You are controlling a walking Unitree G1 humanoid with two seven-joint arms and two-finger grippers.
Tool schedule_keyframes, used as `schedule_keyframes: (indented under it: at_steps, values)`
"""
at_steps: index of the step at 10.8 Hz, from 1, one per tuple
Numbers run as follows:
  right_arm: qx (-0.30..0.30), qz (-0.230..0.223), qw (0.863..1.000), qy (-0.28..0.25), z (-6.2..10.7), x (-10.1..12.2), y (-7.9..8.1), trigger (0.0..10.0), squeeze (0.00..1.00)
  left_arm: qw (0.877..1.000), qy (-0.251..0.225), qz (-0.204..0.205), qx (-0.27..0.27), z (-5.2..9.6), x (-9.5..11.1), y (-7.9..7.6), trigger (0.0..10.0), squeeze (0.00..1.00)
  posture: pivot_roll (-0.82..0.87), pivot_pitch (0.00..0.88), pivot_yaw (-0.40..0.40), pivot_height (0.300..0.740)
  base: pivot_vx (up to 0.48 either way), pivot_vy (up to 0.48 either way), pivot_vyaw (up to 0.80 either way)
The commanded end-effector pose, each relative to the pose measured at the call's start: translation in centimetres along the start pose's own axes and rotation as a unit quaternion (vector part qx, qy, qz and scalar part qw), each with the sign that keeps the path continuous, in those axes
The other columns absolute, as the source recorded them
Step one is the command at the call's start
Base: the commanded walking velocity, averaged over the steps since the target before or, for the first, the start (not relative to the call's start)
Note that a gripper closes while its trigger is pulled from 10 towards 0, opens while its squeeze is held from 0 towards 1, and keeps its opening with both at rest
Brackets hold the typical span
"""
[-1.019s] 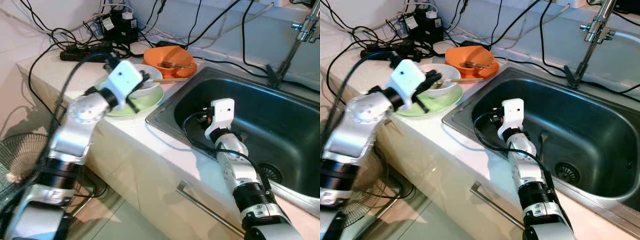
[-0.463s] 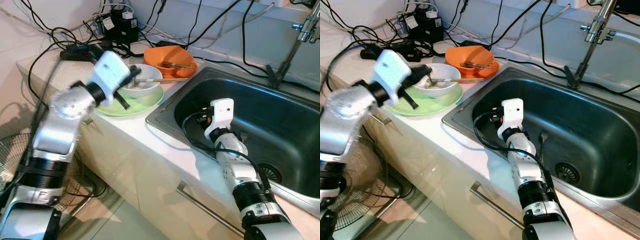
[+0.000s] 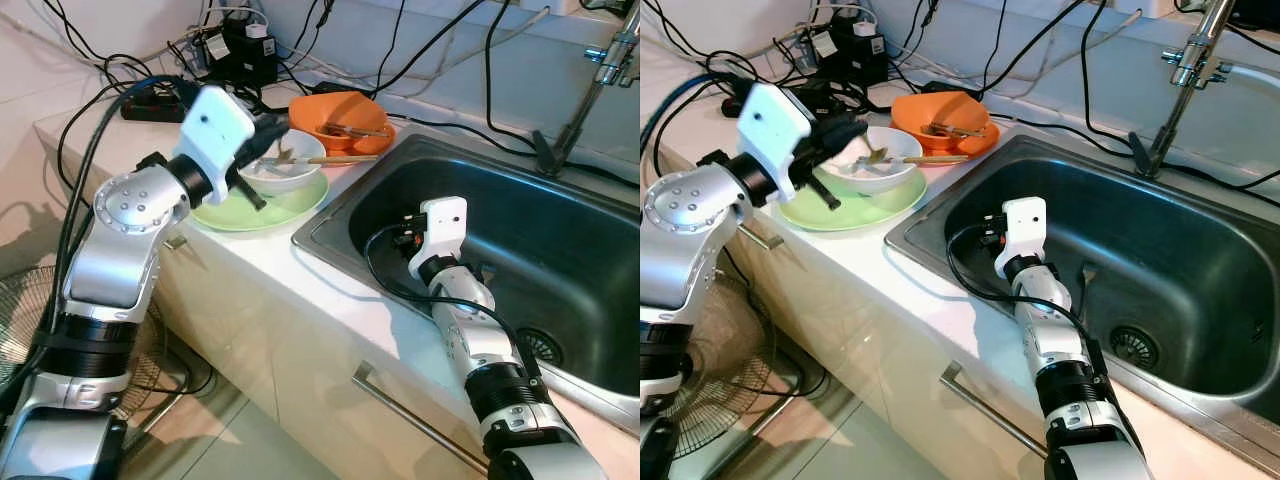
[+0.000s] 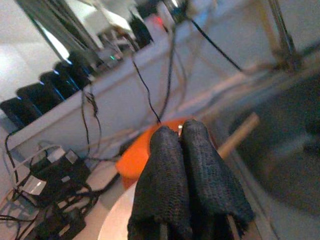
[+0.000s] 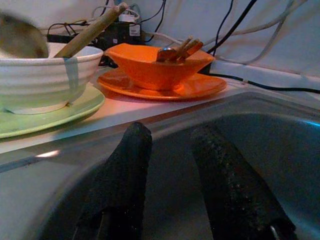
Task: Kitchen organization
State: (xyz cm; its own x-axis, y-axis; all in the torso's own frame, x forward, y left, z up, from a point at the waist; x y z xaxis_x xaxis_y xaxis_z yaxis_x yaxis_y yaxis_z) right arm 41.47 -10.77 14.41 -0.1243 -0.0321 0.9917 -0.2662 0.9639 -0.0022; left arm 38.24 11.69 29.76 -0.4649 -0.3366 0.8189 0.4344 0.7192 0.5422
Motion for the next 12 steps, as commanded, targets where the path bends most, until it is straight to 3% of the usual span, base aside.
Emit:
schedule_keyframes:
  at_steps: [1,3,5,8,10,12]
  values:
    - [0.003,0.002,1.000,-0.008,-0.3,0.5,0.0,10.0,0.00,0.998,-0.051,-0.002,0.023,-0.2,2.7,1.1,10.0,0.00,0.21,0.000,-0.024,0.740,0.000,0.000,0.00]
    - [0.002,0.002,1.000,-0.008,-0.3,0.5,0.0,10.0,0.00,0.990,-0.125,0.038,0.048,-0.8,5.5,1.2,10.0,0.00,0.21,0.000,-0.024,0.740,0.000,0.000,0.00]
    - [0.000,0.003,1.000,-0.011,-0.4,0.7,-0.1,10.0,0.00,0.981,-0.169,0.080,0.043,-1.7,6.7,-0.1,10.0,0.00,0.20,0.000,-0.017,0.740,0.000,0.000,0.00]
    - [-0.027,0.017,0.999,-0.029,-0.3,2.0,-2.5,10.0,0.00,0.968,-0.199,0.153,-0.020,-4.1,7.2,-5.2,10.0,0.00,0.19,0.000,-0.007,0.740,0.000,0.000,0.00]
    - [-0.051,0.029,0.997,-0.040,0.1,2.6,-4.2,10.0,0.00,0.957,-0.214,0.180,-0.076,-4.9,7.9,-8.5,10.0,0.00,0.18,0.000,0.004,0.740,0.000,0.000,0.00]
    - [-0.058,0.039,0.997,-0.034,0.6,2.3,-4.9,10.0,0.00,0.955,-0.203,0.198,-0.090,-5.1,7.2,-9.7,10.0,0.00,0.17,0.000,0.008,0.740,0.000,0.000,0.00]
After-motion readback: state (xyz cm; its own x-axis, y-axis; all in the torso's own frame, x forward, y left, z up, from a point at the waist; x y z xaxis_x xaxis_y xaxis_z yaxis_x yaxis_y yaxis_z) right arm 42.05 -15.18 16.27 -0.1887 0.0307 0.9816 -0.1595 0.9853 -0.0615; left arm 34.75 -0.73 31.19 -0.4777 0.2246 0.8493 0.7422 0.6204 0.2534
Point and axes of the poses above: a point about 5 cm out from each wrist's last joint towards the gripper, its own z axis pointing back from the gripper into the wrist, its own x axis along the axis of the wrist's last joint, y = z × x, the point moved 6 cm from there along -z, pointing out of the wrist towards the gripper, and after that the axes turned 1 degree about -z, right-handed, at the moved point
